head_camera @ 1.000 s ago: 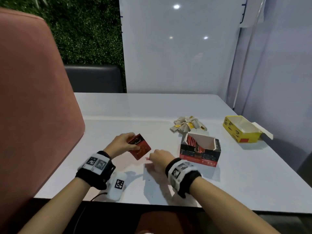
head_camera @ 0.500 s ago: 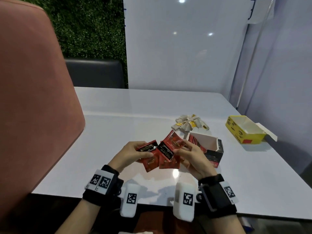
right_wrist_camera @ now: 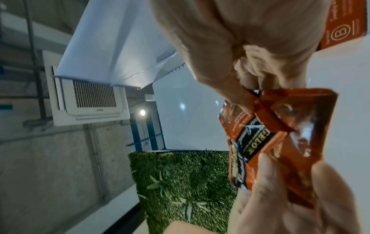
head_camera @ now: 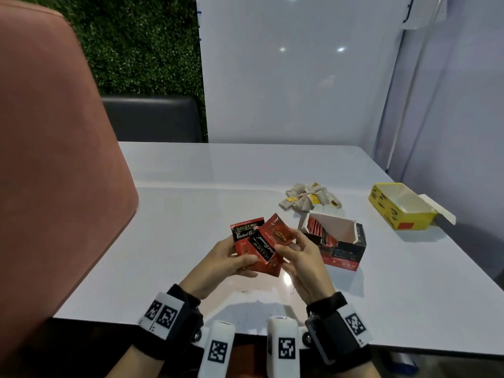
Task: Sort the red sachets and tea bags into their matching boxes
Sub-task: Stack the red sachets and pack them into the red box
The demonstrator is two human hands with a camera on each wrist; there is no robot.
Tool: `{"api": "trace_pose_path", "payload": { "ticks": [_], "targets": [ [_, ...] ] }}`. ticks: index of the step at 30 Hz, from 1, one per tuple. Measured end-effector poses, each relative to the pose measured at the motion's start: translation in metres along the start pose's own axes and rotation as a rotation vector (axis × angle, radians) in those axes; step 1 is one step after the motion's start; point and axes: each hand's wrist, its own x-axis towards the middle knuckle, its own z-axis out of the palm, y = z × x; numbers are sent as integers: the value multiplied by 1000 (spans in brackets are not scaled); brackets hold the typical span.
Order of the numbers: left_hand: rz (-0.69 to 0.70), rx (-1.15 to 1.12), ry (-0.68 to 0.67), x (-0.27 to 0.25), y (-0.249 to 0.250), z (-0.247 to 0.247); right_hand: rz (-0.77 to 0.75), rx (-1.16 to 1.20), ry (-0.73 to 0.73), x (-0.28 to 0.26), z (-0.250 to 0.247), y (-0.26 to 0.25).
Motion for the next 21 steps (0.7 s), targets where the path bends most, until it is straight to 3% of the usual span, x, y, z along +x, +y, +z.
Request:
{"api": "trace_pose_path", "payload": {
  "ticks": [5,15,19,21],
  "targets": [
    [-5,68,-3,-1,-5,-1,-48,-106,-7,-1,6,2],
    [-74,-56,-16,-2,-18,-3,-256,-193,178,-3,-11,-14],
    [-77,-71,-60,0,-17,0,-291,-47,117,-9,-13,-23],
    [-89,-66,-67,1,-18,0,-296,-82,89,-11,-10,-25]
  ]
}}
